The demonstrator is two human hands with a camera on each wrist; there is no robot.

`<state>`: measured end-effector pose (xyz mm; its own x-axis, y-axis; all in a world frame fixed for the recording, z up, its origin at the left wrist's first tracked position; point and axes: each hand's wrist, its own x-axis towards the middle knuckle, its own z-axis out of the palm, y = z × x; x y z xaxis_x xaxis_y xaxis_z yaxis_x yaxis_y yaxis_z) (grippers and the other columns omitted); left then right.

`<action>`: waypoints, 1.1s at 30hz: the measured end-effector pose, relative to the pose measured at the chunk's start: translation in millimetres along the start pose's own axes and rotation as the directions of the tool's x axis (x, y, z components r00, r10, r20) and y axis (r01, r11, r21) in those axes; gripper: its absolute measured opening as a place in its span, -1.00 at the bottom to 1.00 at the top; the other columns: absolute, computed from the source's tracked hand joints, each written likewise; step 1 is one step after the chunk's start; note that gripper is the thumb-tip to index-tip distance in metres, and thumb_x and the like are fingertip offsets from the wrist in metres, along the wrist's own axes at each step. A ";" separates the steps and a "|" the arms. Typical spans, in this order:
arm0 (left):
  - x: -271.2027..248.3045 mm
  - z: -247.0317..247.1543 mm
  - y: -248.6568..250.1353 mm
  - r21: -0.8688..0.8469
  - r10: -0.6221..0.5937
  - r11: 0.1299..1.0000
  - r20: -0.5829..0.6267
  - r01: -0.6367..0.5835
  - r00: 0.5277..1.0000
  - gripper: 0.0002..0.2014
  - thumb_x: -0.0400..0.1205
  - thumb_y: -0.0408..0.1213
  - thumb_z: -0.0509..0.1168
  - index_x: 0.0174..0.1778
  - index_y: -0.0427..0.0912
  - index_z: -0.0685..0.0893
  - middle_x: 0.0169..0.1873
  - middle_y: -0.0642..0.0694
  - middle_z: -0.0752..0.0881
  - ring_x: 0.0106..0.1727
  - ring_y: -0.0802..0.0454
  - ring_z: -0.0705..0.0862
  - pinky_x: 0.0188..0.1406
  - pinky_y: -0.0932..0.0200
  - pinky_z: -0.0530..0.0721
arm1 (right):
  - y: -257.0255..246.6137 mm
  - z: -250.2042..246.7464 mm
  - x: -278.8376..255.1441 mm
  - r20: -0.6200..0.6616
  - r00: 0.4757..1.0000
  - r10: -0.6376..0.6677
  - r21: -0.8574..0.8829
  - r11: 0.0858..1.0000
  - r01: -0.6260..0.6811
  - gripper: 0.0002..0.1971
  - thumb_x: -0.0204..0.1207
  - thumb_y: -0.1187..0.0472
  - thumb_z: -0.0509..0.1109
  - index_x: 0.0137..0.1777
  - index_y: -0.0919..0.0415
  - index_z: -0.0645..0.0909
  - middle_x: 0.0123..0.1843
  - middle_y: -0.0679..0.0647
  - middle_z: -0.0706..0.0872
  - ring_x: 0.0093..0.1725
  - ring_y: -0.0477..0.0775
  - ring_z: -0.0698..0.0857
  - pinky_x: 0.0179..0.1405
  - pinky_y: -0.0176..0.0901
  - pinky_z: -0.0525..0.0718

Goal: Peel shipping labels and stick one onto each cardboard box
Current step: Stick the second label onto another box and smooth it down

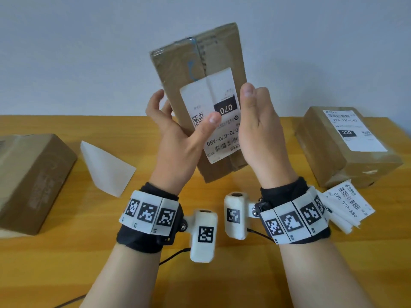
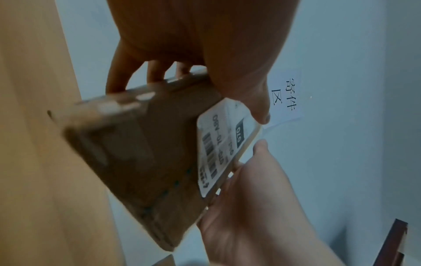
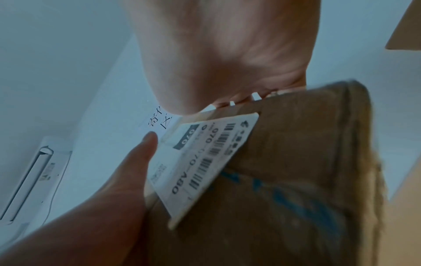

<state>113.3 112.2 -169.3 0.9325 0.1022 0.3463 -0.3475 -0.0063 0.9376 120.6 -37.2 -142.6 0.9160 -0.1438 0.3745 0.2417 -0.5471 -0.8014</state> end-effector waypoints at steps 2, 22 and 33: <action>-1.8 3.0 -1.0 0.002 0.002 1.000 -0.059 -0.001 0.998 -0.28 0.66 -0.11 0.50 0.47 -0.07 0.09 0.52 -0.32 0.56 0.21 0.23 0.83 0.08 0.27 0.79 | -1.1 1.1 -0.5 0.015 0.999 -0.031 -0.011 0.999 0.031 -0.62 0.84 -0.23 -0.05 0.16 0.06 0.40 -0.06 -0.08 0.62 -0.13 -0.21 0.67 -0.33 -0.42 0.55; 11.6 0.7 59.1 0.070 -0.169 0.980 -0.211 0.188 0.963 -0.35 0.53 0.50 0.18 -0.25 -0.12 0.56 -0.36 0.01 0.68 -0.34 0.01 0.69 -0.29 0.04 0.59 | -29.4 -26.5 -17.6 0.171 0.977 0.127 0.240 0.956 -0.166 -0.51 0.66 -0.26 0.40 0.30 0.01 0.30 0.19 0.07 0.70 -0.29 0.01 0.83 -0.48 -0.07 0.74; -12.8 -2.9 126.4 0.200 -0.183 0.945 -0.329 0.257 0.926 -0.20 0.76 0.44 -0.21 0.49 -0.09 0.61 0.27 0.01 0.70 0.24 -0.02 0.66 0.34 -0.07 0.54 | -91.4 -51.0 -44.2 0.140 0.986 0.093 0.135 0.985 -0.112 -0.29 0.52 -0.33 0.52 0.51 -0.02 0.34 0.08 -0.18 0.66 -0.02 0.03 0.88 -0.10 0.16 0.90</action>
<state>57.1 113.0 -55.3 0.8952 0.4232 0.1397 -0.0690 -0.1783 0.9816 41.7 -22.9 -62.1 0.9703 -0.0770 0.2293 0.1785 -0.4116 -0.8937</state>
